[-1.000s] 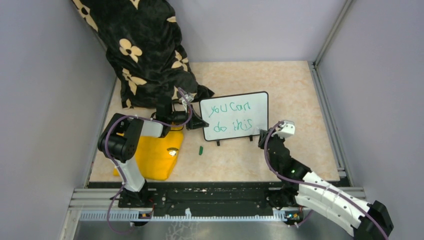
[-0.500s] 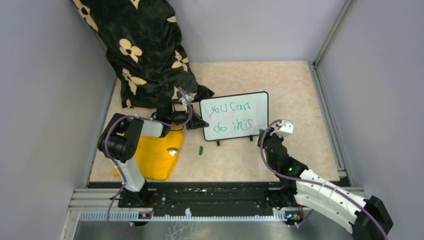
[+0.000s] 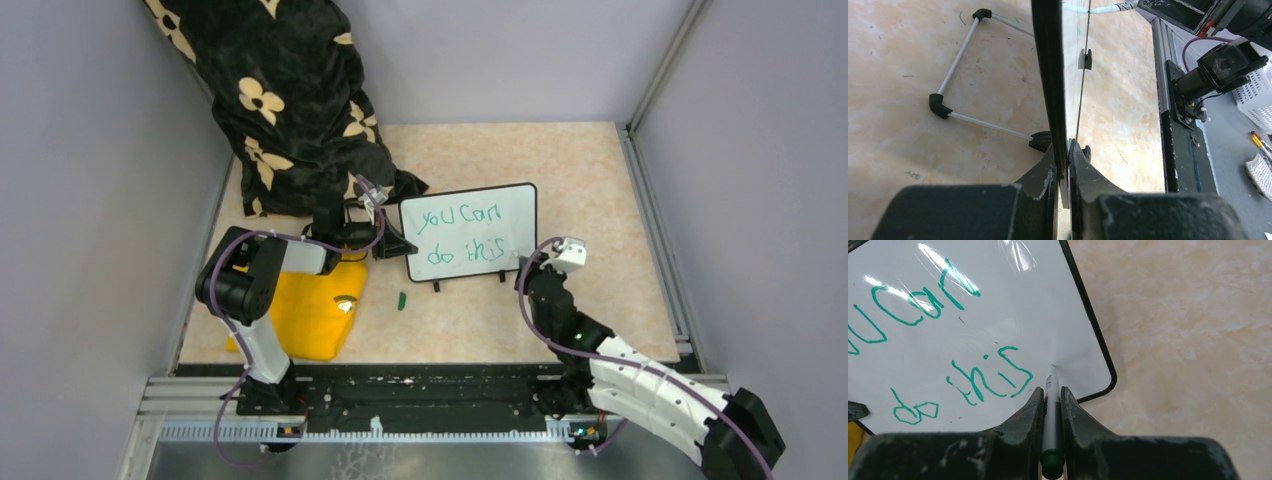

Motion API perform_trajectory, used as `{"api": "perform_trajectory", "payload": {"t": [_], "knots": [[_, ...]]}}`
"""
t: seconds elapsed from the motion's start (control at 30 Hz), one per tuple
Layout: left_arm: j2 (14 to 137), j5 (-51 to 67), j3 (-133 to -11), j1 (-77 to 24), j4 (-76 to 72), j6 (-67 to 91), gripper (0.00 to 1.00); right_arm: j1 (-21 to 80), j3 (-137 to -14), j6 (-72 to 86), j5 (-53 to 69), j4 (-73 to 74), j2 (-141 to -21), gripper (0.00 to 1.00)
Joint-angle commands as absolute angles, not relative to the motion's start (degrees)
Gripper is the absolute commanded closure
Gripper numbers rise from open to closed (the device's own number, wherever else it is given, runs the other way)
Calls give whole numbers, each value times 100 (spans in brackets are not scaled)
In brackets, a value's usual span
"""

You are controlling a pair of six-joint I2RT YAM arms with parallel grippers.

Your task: Write a sentence on the whiteboard

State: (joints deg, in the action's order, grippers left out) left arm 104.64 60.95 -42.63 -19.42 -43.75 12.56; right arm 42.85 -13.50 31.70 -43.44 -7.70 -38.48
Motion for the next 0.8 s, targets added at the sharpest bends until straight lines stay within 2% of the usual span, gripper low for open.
{"api": "perform_trajectory", "payload": {"t": [0.0, 0.77], "knots": [[10610, 5564, -4189, -2041, -3840, 699, 100, 4193, -1367, 3174, -4316, -1046, -3889, 100], [10598, 5566, -4185, -2054, -3827, 677, 100, 4074, -1399, 3157, -4232, -1081, -4086, 100]]}}
